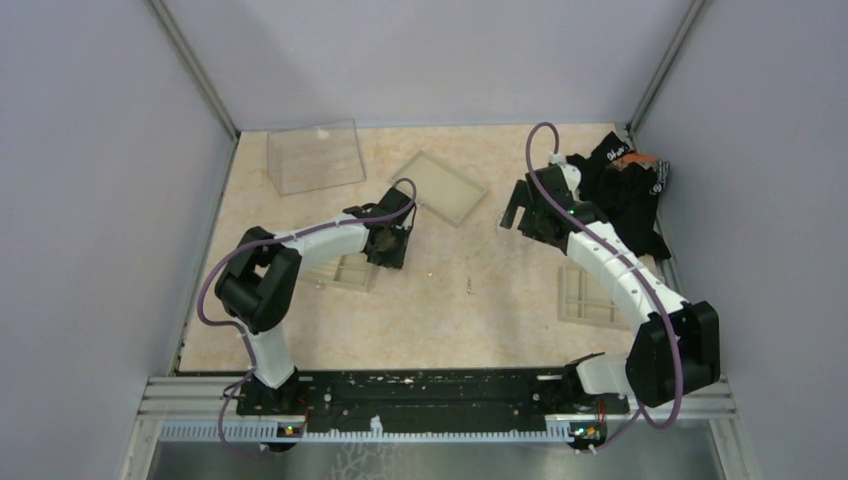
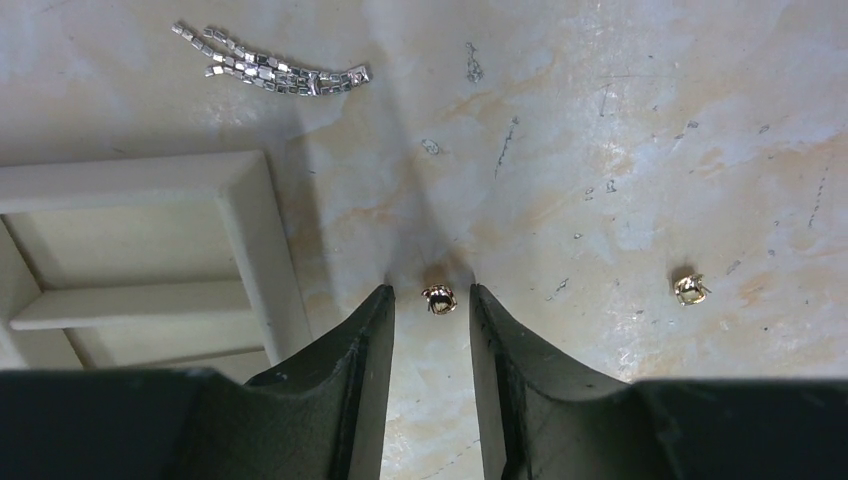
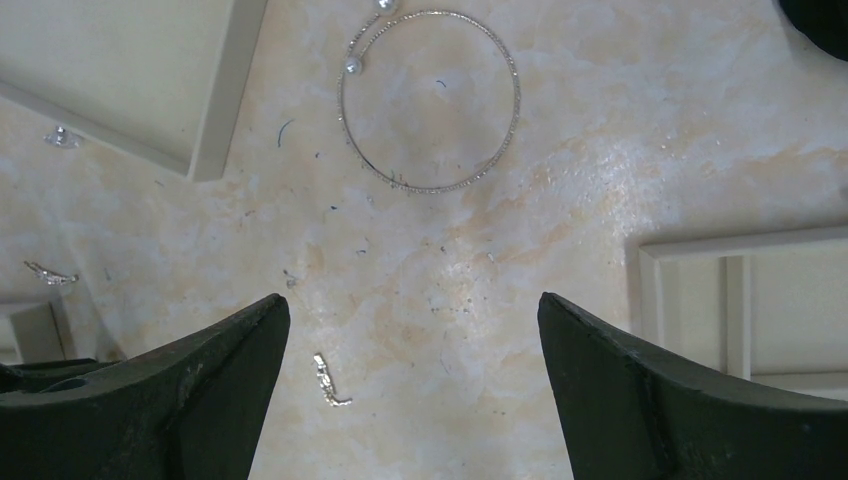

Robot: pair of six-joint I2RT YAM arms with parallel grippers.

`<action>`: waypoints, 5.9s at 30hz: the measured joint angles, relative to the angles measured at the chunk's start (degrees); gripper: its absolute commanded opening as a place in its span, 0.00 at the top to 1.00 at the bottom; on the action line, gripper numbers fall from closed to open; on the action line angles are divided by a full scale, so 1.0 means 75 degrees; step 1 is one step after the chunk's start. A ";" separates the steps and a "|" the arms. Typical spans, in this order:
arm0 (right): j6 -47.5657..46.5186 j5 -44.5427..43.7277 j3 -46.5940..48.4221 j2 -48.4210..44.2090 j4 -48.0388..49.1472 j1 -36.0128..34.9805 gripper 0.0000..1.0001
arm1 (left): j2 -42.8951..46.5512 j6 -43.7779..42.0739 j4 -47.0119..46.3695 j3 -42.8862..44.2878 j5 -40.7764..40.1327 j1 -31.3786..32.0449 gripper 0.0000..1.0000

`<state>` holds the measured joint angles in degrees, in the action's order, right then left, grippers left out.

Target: Organize the mixed jewelry

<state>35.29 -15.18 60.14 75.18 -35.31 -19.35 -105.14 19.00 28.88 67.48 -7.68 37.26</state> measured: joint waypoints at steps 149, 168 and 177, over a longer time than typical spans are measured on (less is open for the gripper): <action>-0.0554 0.0259 -0.0221 -0.0816 -0.0306 0.0000 0.07 | -0.1102 0.2556 0.1259 0.1740 -0.1387 0.1702 0.90; -0.0356 0.0443 -0.0221 -0.0813 -0.0128 0.0000 0.07 | 0.0647 0.1918 0.1545 0.0662 -0.1760 -0.0886 0.89; -0.0216 0.0443 -0.0221 -0.0667 -0.0085 0.0000 0.08 | 0.0358 0.1513 0.1186 0.0627 -0.1795 -0.1122 0.52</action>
<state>33.67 -11.86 58.48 70.17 -35.94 -19.35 -102.45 30.35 37.78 72.18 -21.15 28.84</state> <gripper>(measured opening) 0.926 0.372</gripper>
